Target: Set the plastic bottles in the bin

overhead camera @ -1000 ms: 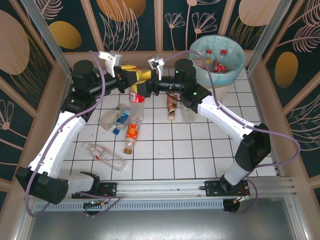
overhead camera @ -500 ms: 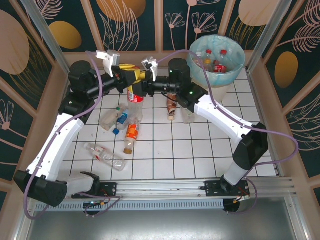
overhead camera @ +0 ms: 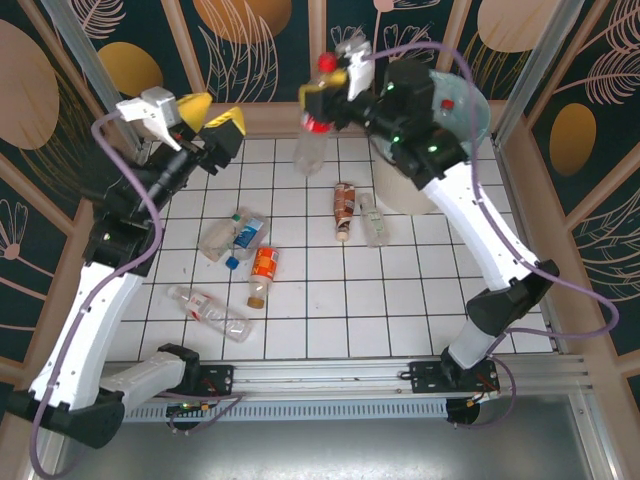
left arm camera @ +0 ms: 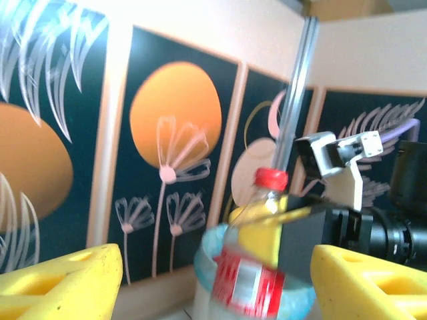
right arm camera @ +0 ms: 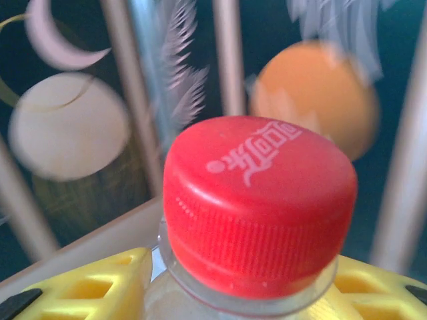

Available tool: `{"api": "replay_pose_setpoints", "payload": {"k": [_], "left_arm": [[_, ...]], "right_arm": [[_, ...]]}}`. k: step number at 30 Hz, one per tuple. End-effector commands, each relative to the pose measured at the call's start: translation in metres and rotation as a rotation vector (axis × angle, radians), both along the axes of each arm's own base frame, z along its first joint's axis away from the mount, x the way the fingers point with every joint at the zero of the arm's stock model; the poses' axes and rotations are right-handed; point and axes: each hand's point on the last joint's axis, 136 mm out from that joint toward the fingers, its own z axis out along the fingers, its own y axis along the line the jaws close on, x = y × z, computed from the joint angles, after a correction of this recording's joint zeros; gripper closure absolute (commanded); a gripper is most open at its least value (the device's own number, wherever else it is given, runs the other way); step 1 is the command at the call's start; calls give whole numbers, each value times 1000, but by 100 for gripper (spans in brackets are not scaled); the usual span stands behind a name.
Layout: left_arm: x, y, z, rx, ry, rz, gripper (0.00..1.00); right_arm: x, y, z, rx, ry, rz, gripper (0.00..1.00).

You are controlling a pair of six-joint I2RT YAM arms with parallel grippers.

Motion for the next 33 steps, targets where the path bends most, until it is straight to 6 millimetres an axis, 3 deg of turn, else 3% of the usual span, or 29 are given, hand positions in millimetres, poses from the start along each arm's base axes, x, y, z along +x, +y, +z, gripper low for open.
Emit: {"api": "replay_pose_setpoints", "payload": {"k": [1, 2, 5, 10, 19, 33], "left_arm": [[7, 7, -6, 2, -7, 58, 26], [9, 6, -12, 5, 5, 55, 26], [12, 4, -25, -1, 36, 47, 27], [18, 1, -43, 16, 70, 40, 27], [28, -1, -70, 19, 135, 41, 27], [45, -5, -99, 22, 223, 48, 27]], "right_arm": [[34, -63, 23, -114, -118, -390, 63], [49, -93, 27, -132, -143, -519, 63], [76, -138, 19, -174, -170, -744, 63], [108, -181, -20, -285, -129, -988, 63], [129, -210, -104, -382, 30, -1042, 60], [114, -264, -235, -308, 420, -983, 54]]}}
